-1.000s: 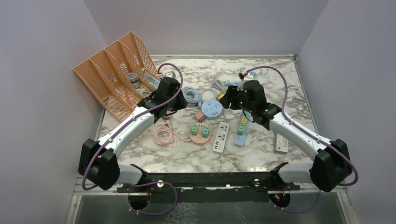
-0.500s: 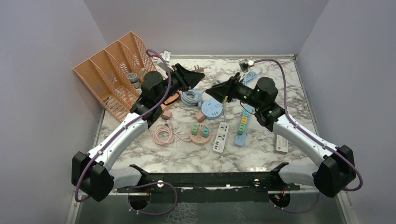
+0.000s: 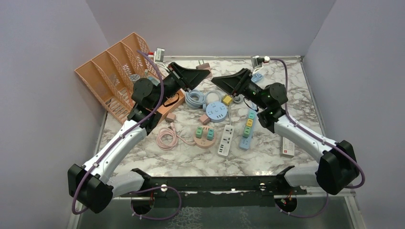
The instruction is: Insert the plug
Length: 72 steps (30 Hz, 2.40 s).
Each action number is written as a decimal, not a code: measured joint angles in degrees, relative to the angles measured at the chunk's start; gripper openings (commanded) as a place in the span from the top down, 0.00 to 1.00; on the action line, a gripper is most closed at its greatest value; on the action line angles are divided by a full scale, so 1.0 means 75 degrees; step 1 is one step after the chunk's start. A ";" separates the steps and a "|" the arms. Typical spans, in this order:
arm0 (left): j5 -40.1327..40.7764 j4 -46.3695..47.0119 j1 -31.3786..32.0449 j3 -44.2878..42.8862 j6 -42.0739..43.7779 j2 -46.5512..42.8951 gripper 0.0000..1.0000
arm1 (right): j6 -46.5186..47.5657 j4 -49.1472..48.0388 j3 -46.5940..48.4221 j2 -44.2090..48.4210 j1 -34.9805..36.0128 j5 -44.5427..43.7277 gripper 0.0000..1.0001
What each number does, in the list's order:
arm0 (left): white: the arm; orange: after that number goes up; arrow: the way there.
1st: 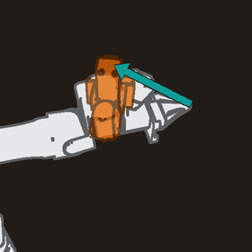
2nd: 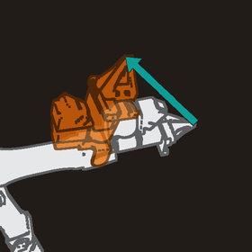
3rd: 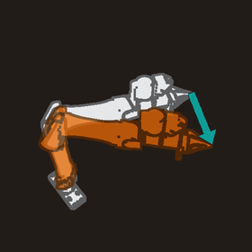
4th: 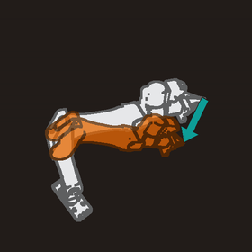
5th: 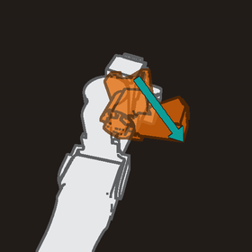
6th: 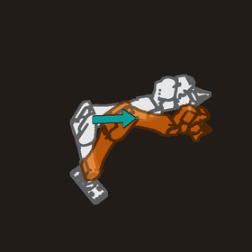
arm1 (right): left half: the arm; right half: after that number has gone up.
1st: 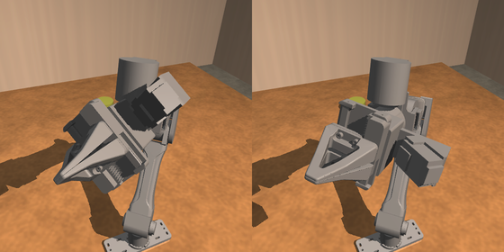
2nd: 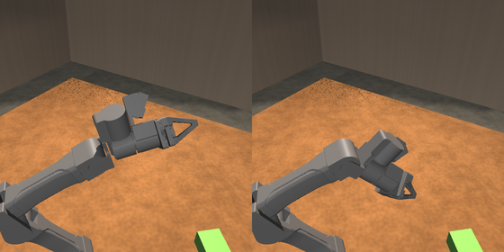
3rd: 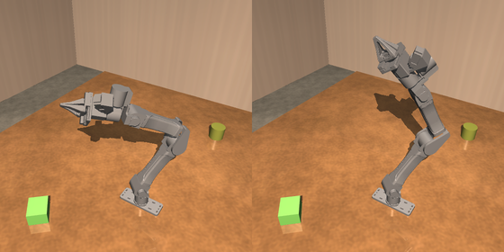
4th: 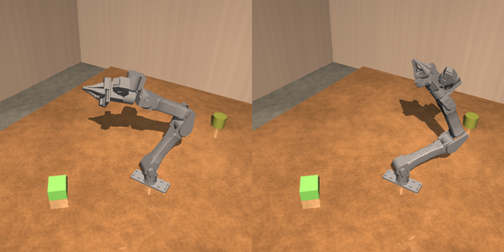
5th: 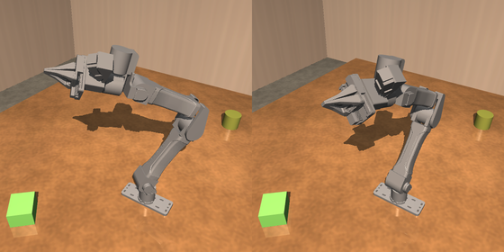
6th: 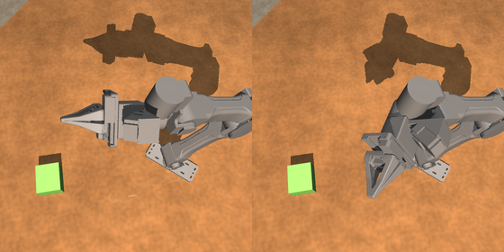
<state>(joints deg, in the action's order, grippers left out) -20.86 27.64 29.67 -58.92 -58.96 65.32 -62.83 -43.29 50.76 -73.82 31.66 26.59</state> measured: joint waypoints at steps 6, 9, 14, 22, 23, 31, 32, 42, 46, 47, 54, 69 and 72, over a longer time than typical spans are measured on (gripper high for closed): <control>-0.0111 0.0259 0.0000 0.0076 -0.0271 -0.0020 0.78 | -0.0603 -0.0627 0.0358 -0.0443 0.0000 0.0271 0.53; -0.0114 0.0318 -0.0009 0.0134 -0.0329 -0.0023 0.78 | -0.0676 -0.0813 0.0405 -0.0487 0.0000 0.0455 0.53; -0.0114 0.0347 -0.0012 0.0277 -0.0356 -0.0023 0.78 | -0.0685 -0.0985 0.0551 -0.0504 0.0000 0.0650 0.55; -0.0140 0.0437 -0.0012 0.0297 -0.0391 -0.0023 0.78 | -0.0845 -0.0892 0.0784 -0.0679 -0.0006 0.0711 0.73; -0.0140 0.0440 -0.0023 0.0297 -0.0393 -0.0023 0.78 | -0.0880 -0.0892 0.0810 -0.0717 -0.0009 0.0723 0.73; -0.0143 0.0463 -0.0064 0.0303 -0.0388 -0.0023 0.76 | -0.1061 -0.0793 0.1090 -0.0938 -0.0032 0.0947 0.66; -0.0143 0.0472 -0.0061 0.0303 -0.0382 -0.0023 0.76 | -0.1081 -0.0758 0.1139 -0.0962 -0.0029 0.1008 0.67; -0.0140 0.0478 -0.0096 0.0361 -0.0213 -0.0023 0.54 | -0.1399 -0.0758 0.1221 -0.1160 -0.0087 0.1408 0.92; -0.0143 0.0478 -0.0090 0.0405 -0.0047 -0.0038 0.38 | -0.1247 -0.0522 0.1221 -0.1157 -0.0082 0.1647 0.93; -0.0146 0.0437 -0.0087 0.0425 0.0000 -0.0064 0.36 | -0.1172 -0.0420 0.1221 -0.1157 -0.0082 0.1714 0.93; -0.0498 -0.0399 -0.0376 0.0431 0.0309 -0.0318 0.35 | -0.0356 0.0388 0.1169 -0.0895 -0.0373 0.2468 0.94; -0.2366 -0.1693 -0.0714 0.0493 0.0650 -0.0533 0.51 | 0.1256 0.2294 0.1536 -0.0565 -0.0536 0.3631 0.96; -0.2393 -0.1702 -0.0723 0.0568 0.0662 -0.0691 0.48 | 0.1547 0.2527 0.1786 -0.0589 -0.0539 0.3920 0.96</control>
<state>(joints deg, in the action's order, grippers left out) -38.81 14.87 24.25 -54.65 -54.00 60.14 -51.22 -24.34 64.16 -78.24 27.62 55.99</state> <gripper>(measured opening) 0.489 0.274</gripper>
